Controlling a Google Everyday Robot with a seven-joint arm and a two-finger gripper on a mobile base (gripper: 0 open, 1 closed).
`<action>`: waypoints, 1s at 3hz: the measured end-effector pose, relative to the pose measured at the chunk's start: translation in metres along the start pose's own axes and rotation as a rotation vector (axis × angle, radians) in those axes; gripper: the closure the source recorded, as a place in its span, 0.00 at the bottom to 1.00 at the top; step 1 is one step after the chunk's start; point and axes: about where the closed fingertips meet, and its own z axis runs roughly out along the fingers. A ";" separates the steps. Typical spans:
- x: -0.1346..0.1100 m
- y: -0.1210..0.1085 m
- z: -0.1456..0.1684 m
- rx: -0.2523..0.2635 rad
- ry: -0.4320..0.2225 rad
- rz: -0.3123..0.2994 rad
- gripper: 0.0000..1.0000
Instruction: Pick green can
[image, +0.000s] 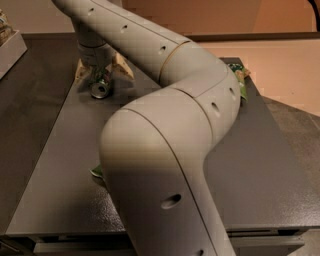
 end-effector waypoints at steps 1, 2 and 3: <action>0.001 0.001 0.002 0.005 0.004 0.001 0.25; 0.002 0.001 0.003 0.008 0.007 0.001 0.48; 0.002 0.002 -0.004 0.004 -0.007 0.000 0.72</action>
Offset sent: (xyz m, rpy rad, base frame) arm -0.0105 -0.0056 0.0017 -0.0324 0.0277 -0.0082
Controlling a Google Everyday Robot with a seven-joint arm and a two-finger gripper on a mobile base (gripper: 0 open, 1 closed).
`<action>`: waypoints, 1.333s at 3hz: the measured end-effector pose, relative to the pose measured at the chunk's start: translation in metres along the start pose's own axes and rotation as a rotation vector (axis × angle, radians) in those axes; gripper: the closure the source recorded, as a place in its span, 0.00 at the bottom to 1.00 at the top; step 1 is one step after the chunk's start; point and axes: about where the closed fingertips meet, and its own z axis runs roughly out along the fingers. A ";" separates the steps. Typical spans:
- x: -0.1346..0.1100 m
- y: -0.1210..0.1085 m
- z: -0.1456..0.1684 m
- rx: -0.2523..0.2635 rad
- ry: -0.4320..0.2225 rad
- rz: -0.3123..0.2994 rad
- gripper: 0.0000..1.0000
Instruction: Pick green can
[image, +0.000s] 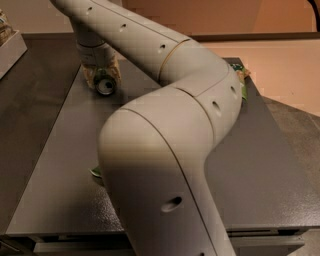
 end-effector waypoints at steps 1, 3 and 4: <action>0.001 0.000 -0.019 -0.006 -0.041 -0.013 0.95; 0.014 -0.006 -0.080 0.000 -0.149 -0.072 1.00; 0.020 -0.017 -0.108 -0.001 -0.197 -0.088 1.00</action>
Offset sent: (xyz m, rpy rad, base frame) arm -0.0376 -0.0095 0.0871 -0.0017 -0.1508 0.0833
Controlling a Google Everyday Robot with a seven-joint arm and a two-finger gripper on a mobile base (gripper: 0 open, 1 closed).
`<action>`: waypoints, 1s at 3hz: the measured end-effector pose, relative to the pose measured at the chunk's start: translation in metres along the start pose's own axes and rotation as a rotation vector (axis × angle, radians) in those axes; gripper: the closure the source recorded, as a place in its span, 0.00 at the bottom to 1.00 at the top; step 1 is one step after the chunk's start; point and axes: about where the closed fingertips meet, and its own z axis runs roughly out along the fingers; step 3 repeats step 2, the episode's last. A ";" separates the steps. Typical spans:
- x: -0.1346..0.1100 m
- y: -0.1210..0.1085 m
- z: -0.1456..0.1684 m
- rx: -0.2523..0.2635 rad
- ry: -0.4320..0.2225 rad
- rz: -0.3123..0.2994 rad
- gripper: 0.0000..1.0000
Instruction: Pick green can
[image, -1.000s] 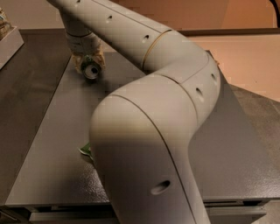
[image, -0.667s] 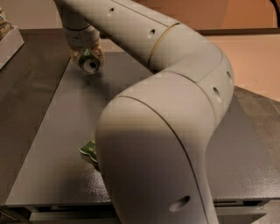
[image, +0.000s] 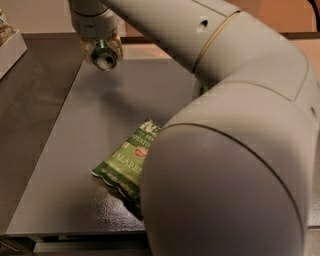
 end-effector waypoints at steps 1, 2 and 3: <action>0.000 -0.015 -0.030 -0.009 -0.050 -0.023 1.00; 0.000 -0.015 -0.030 -0.009 -0.051 -0.023 1.00; 0.000 -0.015 -0.030 -0.009 -0.051 -0.023 1.00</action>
Offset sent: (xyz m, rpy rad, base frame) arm -0.0141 -0.0261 0.0397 0.0073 -0.0544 0.0392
